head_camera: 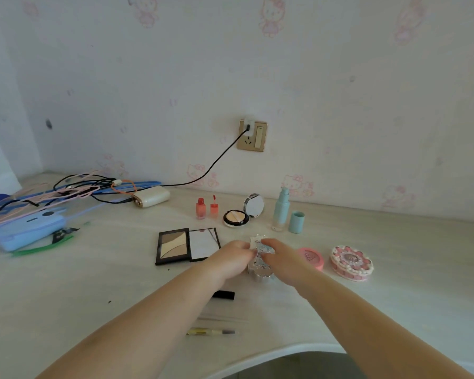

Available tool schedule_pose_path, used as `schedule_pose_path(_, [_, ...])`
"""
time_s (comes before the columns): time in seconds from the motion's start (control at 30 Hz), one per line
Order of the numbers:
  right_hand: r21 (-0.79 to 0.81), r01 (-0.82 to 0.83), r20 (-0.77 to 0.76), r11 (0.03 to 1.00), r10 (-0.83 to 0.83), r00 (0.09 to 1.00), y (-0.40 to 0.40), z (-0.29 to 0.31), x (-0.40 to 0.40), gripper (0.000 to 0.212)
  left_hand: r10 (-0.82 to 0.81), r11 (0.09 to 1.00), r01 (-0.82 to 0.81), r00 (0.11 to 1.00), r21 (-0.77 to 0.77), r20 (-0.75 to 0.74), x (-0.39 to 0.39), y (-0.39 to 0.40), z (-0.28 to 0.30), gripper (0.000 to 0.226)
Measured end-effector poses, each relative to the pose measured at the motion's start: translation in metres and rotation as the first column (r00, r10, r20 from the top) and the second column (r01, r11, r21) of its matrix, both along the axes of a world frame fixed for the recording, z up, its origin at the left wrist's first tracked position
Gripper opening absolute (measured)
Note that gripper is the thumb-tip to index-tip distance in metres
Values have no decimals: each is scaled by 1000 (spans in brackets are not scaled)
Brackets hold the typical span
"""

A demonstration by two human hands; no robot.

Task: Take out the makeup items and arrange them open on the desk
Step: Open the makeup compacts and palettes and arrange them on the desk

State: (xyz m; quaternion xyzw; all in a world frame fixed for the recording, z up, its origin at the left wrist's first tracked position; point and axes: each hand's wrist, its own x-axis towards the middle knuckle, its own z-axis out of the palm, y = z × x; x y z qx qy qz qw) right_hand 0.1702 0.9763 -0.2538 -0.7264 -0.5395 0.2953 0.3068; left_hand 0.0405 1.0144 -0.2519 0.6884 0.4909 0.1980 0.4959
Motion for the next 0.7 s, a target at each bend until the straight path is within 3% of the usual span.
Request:
schedule_pose_path(0.07, [23,12,-38,1000,-11,999,1,-3,-2,45,2,1000,-2,1000,29,-18,2,-2,1,33])
schedule_pose_path(0.13, [65,49,-117,997,-41,992,0,-5,-4,48,24,999,-26,998,36,54,4,-2,-1,20])
schedule_pose_path(0.27, [141,94,-279,986,-51,959,-3,-8,-11,50,87,996,-93,966,11,242,4,-4,-2,27])
schedule_pose_path(0.4, [243,41,-288,969,31,957,-6,-3,-16,49,173,981,-193,912,17,371,0,-2,-3,33])
schedule_pose_path(0.47, [281,-12,-199,960,71,977,-9,0,-14,47,183,981,-196,888,-12,423,-5,3,-1,42])
schedule_pose_path(0.57, [336,-109,101,936,80,992,-14,5,0,49,180,982,-183,877,-38,446,-17,12,7,44])
schedule_pose_path(0.7, [299,-312,426,902,166,889,-15,20,16,59,86,996,-91,894,-9,440,-32,14,16,43])
